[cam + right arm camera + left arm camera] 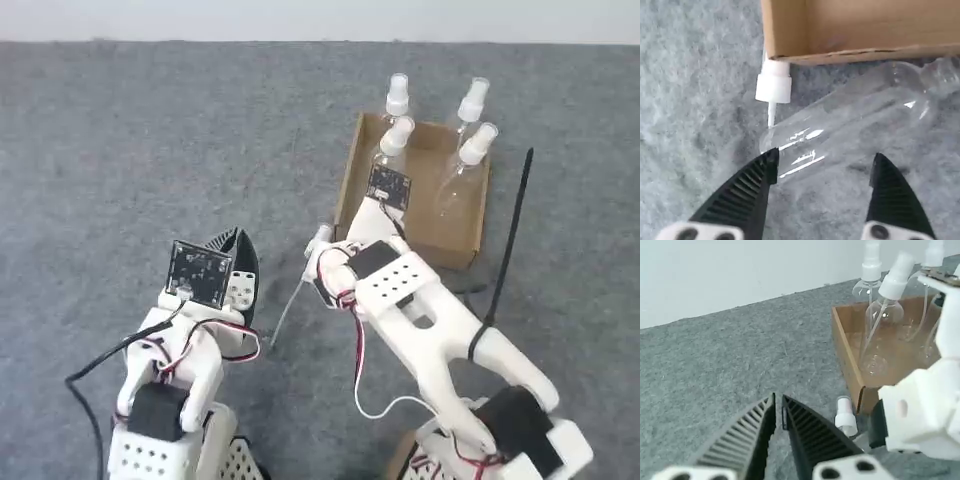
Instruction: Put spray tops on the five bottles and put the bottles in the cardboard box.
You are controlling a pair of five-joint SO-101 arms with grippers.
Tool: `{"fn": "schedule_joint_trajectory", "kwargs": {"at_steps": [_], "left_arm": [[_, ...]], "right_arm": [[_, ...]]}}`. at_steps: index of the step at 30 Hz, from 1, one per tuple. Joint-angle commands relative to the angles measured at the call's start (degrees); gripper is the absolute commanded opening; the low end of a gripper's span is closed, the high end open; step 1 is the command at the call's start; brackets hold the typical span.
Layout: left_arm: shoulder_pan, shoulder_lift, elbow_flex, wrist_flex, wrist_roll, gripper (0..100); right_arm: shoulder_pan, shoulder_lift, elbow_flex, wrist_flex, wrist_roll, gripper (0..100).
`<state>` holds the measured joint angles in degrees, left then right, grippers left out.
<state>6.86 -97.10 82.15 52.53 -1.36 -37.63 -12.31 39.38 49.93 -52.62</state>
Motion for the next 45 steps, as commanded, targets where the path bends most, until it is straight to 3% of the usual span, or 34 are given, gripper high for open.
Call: {"fn": "schedule_joint_trajectory", "kwargs": {"at_steps": [1,13,19,29,35,42,45], "left_arm": [[-0.3,-1.0,-0.2,-1.4,-0.4,1],[0.0,-1.0,-0.2,-1.4,-0.4,1],[0.0,-1.0,-0.2,-1.3,-0.3,1],[0.0,-1.0,-0.2,-1.4,-0.2,1],[-0.1,-0.4,-0.6,-1.3,-0.1,1],[-0.1,-0.4,-2.8,0.8,-0.1,1],[-0.2,-0.4,-3.3,1.5,-0.1,1]], "right_arm": [[2.1,-0.4,0.1,-0.7,-0.8,23.4],[13.5,-1.2,6.4,-0.1,-0.2,23.3],[18.1,-1.3,6.2,4.3,4.6,23.4],[29.2,-7.6,6.8,14.2,14.1,23.4],[39.6,-11.4,6.8,17.8,23.7,23.3],[47.6,-11.6,8.8,17.2,32.0,10.6],[50.2,-12.2,9.2,17.2,34.2,9.5]]}}
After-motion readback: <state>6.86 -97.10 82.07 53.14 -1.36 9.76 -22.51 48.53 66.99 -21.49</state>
